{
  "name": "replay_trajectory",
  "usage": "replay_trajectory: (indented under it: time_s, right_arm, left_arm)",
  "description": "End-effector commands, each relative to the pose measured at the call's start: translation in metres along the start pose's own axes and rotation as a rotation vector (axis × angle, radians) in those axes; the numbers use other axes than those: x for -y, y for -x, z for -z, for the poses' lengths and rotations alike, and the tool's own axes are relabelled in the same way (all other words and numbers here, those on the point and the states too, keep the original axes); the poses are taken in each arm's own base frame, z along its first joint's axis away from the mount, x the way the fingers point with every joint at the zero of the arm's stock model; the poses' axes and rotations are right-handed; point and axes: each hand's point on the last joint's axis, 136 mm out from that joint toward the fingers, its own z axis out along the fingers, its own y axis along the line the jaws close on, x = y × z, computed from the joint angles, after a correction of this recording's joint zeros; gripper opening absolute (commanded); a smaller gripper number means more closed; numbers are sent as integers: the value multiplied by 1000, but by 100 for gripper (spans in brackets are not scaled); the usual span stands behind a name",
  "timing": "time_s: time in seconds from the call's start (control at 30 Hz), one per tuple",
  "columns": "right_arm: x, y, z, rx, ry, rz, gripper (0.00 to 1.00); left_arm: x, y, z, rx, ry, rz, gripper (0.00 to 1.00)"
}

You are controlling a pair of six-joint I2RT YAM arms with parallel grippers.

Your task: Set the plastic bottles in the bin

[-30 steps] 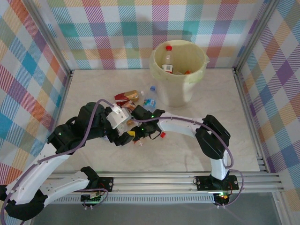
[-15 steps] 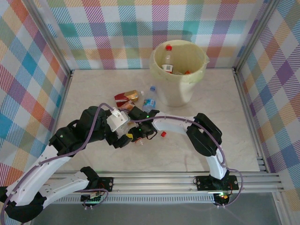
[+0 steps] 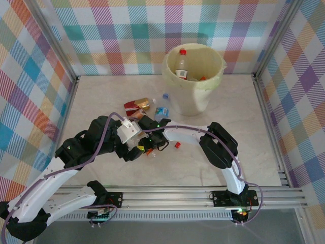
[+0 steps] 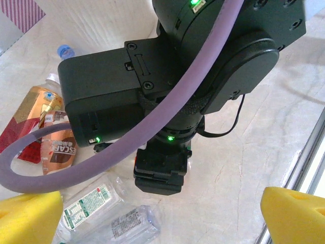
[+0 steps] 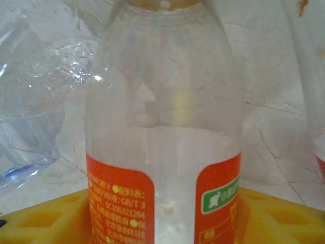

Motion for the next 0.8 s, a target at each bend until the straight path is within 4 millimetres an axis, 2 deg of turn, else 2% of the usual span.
replay_trajectory:
  time_s: [0.0, 0.23, 0.57, 0.77]
  right_arm:
    - [-3, 1, -1, -1, -1, -1, 63]
    - [1, 5, 14, 39, 7, -12, 57]
    - [-3, 13, 52, 116, 113, -23, 56]
    - [4, 15, 75, 156, 149, -41, 56]
  left_arm:
    - [-3, 3, -2, 23, 13, 16, 100]
    - [-5, 2, -2, 20, 25, 18, 100]
    - [-3, 7, 0, 61, 12, 30, 100]
    - [-5, 10, 0, 71, 24, 41, 100]
